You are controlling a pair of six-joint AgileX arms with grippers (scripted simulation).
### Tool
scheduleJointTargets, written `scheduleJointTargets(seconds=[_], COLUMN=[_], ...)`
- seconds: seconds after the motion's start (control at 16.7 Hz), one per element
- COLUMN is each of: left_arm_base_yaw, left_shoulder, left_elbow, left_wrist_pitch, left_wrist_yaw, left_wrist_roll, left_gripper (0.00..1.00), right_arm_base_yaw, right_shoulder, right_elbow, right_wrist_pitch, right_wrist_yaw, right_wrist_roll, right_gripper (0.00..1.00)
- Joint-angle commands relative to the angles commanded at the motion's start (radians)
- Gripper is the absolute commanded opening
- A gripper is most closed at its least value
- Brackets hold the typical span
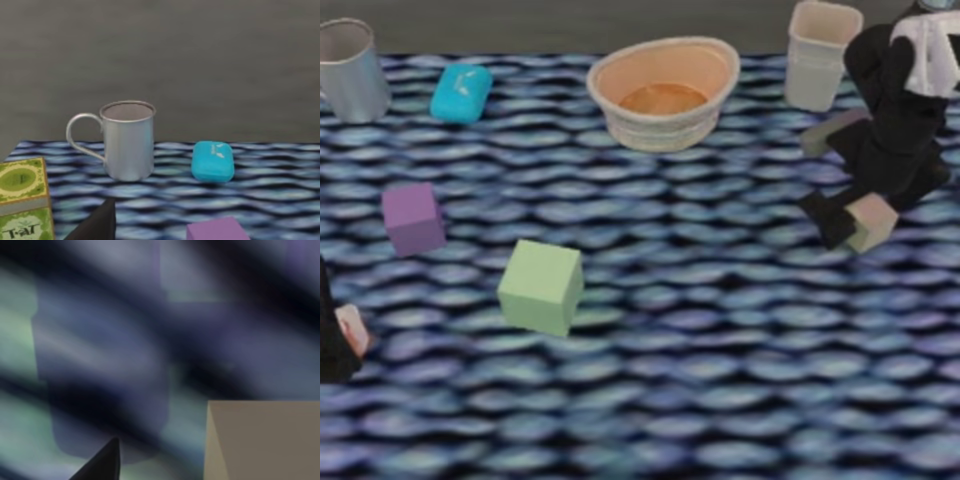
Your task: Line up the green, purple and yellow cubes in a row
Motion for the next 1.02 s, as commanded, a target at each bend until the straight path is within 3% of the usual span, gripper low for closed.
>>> scheduleJointTargets(seconds=[0.78, 1.02], left_arm_base_yaw=[0.000, 0.000], left_shoulder=[0.000, 0.000], left_elbow=[0.000, 0.000], left_wrist_pitch=[0.000, 0.000], left_wrist_yaw=[0.000, 0.000], left_wrist_roll=[0.000, 0.000], left_gripper=[1.00, 1.00], right_arm_base_yaw=[0.000, 0.000], right_shoulder=[0.000, 0.000], right_elbow=[0.000, 0.000], right_wrist_pitch=[0.000, 0.000], right_wrist_yaw=[0.000, 0.000], right_wrist_roll=[0.000, 0.000], right_gripper=[0.02, 0.00])
